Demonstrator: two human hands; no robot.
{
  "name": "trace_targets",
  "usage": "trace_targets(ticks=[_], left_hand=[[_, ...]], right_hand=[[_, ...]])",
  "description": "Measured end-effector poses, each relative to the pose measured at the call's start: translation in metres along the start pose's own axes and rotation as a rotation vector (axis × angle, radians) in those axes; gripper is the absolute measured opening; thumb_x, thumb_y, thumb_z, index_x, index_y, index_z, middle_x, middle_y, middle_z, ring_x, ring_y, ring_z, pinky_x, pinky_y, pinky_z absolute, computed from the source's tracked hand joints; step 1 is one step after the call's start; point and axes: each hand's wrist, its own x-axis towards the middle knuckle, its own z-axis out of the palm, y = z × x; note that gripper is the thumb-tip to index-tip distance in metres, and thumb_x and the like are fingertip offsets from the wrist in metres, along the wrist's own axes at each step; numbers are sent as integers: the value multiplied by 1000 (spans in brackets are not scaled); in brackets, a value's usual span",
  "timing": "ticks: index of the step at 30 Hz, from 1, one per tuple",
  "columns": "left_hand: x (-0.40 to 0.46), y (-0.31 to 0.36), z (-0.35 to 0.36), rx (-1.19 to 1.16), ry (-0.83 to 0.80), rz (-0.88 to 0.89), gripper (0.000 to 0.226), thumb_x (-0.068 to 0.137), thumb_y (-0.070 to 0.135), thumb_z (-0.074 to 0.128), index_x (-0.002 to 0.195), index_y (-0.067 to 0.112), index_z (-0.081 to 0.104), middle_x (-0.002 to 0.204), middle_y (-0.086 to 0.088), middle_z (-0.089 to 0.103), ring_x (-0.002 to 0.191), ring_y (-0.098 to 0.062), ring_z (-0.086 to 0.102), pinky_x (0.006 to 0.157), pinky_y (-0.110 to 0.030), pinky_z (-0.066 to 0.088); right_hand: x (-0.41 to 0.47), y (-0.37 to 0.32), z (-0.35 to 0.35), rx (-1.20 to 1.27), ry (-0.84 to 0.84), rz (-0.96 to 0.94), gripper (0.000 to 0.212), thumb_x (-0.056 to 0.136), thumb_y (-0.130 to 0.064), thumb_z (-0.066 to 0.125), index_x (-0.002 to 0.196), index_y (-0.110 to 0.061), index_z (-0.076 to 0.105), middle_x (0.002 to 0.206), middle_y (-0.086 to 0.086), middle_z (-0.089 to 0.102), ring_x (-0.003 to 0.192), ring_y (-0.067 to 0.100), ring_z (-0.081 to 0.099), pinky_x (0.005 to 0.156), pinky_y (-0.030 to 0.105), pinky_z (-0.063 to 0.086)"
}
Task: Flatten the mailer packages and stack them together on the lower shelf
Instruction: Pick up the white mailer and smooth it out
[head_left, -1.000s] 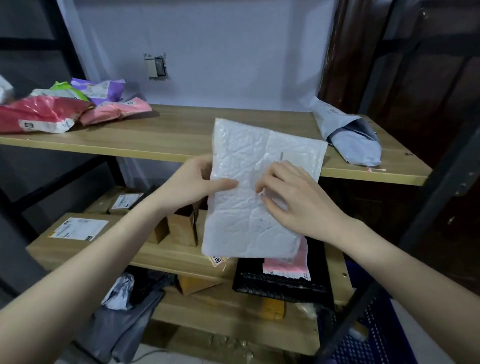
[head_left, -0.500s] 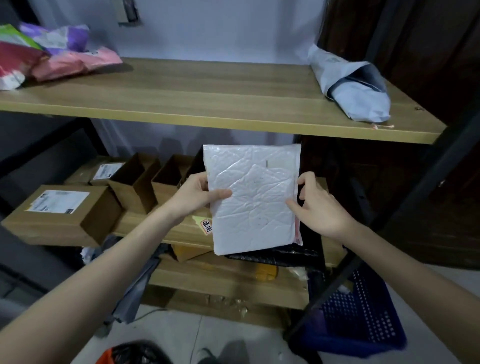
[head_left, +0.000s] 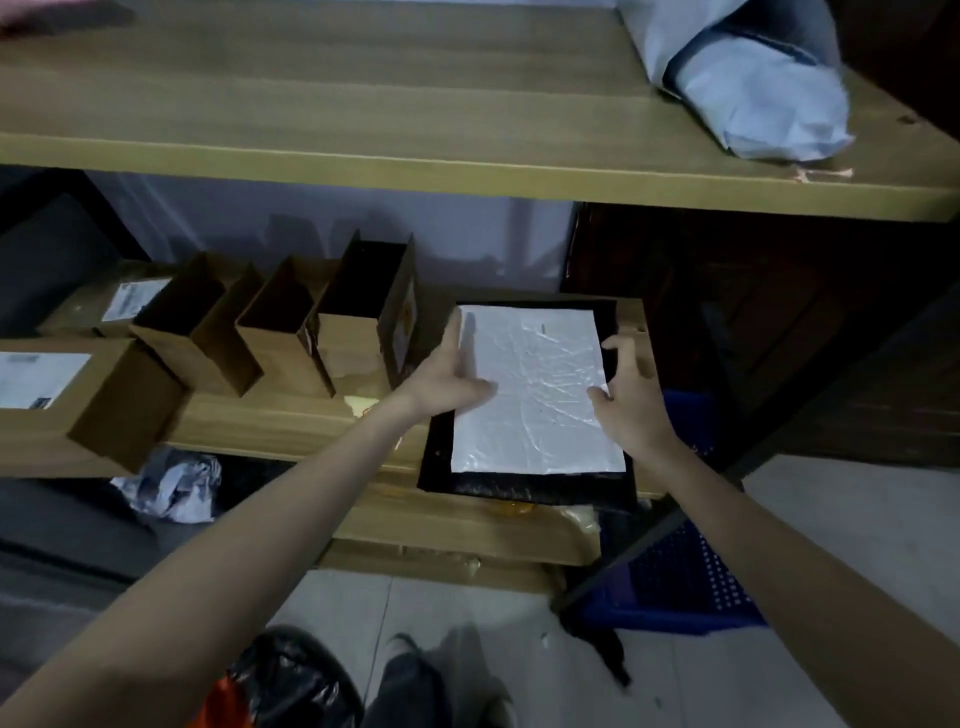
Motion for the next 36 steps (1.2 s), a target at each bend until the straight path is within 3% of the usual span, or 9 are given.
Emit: trace_targets(ticks=[2, 4, 7, 10, 13, 16, 20, 26, 36], left_hand=[[12, -4, 5, 185, -12, -21, 90, 81, 25, 69, 150, 26, 12, 150, -12, 28, 139, -29, 27, 107, -35, 32], [21, -9, 13, 303, -7, -25, 73, 83, 25, 66, 146, 24, 29, 148, -15, 26, 142, -25, 18, 105, -25, 27], [26, -17, 24, 384, 37, -16, 66, 81, 22, 64, 142, 17, 37, 145, -17, 25, 138, -29, 23, 101, -20, 28], [27, -28, 29, 516, 28, -47, 61, 81, 30, 57, 137, 11, 39, 144, -22, 24, 132, -41, 31, 103, -32, 32], [30, -33, 32, 649, -20, -96, 72, 79, 43, 56, 141, 18, 29, 150, -23, 18, 139, -41, 19, 110, -44, 28], [36, -33, 35, 738, 20, -3, 72, 85, 41, 55, 145, 22, 21, 155, -11, 13, 141, -34, 14, 111, -46, 25], [44, -35, 52, 832, -19, 130, 67, 97, 50, 26, 151, 23, -3, 160, -2, -11, 147, -19, -9, 119, -43, 2], [57, -53, 69, 973, -59, 89, 65, 98, 52, 11, 150, 22, -12, 157, -3, -23, 144, -16, -21, 119, -41, -7], [62, -62, 68, 934, -83, 48, 66, 96, 57, 14, 150, 28, -11, 157, 3, -23, 144, -11, -21, 118, -41, -7]], right_hand=[[5, 10, 5, -85, -8, 16, 43, 94, -7, 46, 130, -22, 30, 67, 8, 48, 50, 24, 46, 47, 34, 37], [9, 16, 12, -179, -30, 30, 40, 97, -13, 42, 132, -25, 29, 82, 10, 55, 53, 22, 48, 46, 29, 34], [16, 19, 23, -323, -63, -1, 42, 99, -17, 37, 139, -26, 27, 107, 15, 54, 68, 24, 51, 56, 32, 36], [20, 22, 30, -426, -113, 19, 44, 101, -20, 32, 143, -24, 25, 118, 17, 50, 79, 28, 53, 62, 33, 36], [20, 26, 38, -589, -162, 94, 44, 100, -24, 33, 143, -22, 25, 133, 16, 38, 114, 33, 44, 72, 34, 38], [24, 31, 46, -668, -91, -21, 52, 96, -28, 39, 145, -20, 24, 140, 14, 28, 128, 32, 29, 90, 41, 38], [40, 33, 58, -675, -157, -189, 61, 99, -40, 28, 151, -17, 7, 157, 11, 7, 146, 26, 2, 116, 48, 10], [54, 45, 78, -755, -287, -180, 63, 98, -52, 10, 150, -21, -8, 159, 3, -16, 146, 18, -17, 116, 44, -10], [57, 56, 81, -677, -379, -160, 63, 96, -55, 10, 148, -28, -14, 157, -3, -23, 144, 15, -21, 117, 44, -7]])
